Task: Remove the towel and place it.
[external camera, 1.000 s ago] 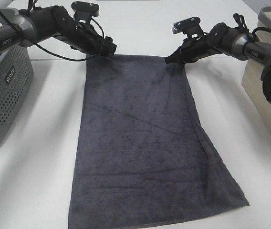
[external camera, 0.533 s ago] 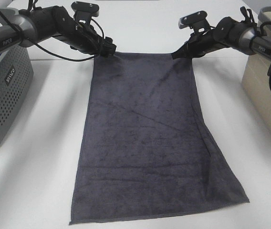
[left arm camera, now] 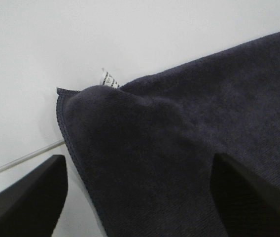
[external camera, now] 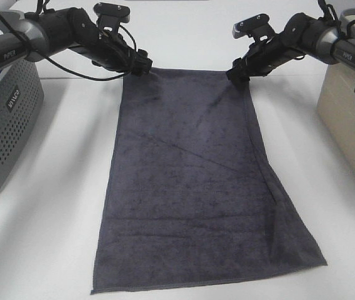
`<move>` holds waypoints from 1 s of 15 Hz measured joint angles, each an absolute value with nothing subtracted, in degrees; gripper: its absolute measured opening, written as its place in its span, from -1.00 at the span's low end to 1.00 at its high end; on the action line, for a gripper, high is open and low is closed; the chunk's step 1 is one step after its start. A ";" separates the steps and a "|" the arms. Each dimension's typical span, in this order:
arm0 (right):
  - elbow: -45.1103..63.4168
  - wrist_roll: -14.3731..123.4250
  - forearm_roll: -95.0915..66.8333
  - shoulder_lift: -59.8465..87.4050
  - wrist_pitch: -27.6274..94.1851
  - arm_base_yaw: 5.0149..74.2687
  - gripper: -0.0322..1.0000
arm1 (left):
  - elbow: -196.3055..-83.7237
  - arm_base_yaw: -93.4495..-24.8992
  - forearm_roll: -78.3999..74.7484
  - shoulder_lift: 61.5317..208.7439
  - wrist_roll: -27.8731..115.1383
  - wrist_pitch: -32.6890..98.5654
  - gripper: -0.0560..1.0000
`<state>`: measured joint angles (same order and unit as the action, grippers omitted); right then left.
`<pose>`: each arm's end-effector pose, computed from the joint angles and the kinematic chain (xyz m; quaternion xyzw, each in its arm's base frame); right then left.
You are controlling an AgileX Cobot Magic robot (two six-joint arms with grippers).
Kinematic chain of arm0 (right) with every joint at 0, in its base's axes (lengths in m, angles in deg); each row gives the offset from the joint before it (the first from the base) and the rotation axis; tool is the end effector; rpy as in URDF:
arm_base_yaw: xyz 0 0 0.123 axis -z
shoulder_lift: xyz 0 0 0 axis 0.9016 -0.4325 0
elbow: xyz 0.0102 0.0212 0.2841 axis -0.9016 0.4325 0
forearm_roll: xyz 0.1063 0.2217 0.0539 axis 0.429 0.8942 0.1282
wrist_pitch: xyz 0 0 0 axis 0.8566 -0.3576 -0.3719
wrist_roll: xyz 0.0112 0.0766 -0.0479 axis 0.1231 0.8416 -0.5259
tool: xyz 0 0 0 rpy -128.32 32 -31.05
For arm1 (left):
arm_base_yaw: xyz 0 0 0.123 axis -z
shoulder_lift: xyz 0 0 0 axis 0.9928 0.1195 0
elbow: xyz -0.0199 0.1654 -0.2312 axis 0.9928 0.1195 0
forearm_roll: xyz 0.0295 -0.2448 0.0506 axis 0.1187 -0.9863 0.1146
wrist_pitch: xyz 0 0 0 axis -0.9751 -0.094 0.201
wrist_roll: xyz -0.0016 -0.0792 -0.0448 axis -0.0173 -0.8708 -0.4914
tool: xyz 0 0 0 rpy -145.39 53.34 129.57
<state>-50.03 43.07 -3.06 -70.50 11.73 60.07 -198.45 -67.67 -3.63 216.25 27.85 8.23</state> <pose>0.5883 0.0594 0.0996 -0.2082 0.8885 0.0282 0.4080 0.5670 -0.1688 0.1269 0.1850 0.8818 -0.0969 0.4228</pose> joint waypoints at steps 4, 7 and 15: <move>-50.03 46.45 -5.41 -63.51 2.22 60.07 0.25 | -198.45 -67.67 -3.63 216.25 27.85 5.88 0.52; -50.03 54.30 -5.75 -57.27 -11.47 60.07 0.26 | -198.45 -67.67 -3.63 213.38 26.59 -1.57 0.56; -50.03 68.39 -14.17 -49.99 -27.28 60.07 0.35 | -198.57 -67.73 0.90 203.30 17.14 -20.53 0.57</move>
<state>-50.03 68.39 -14.17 -49.99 -27.28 60.07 -198.57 -67.73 0.90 203.30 17.14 -20.53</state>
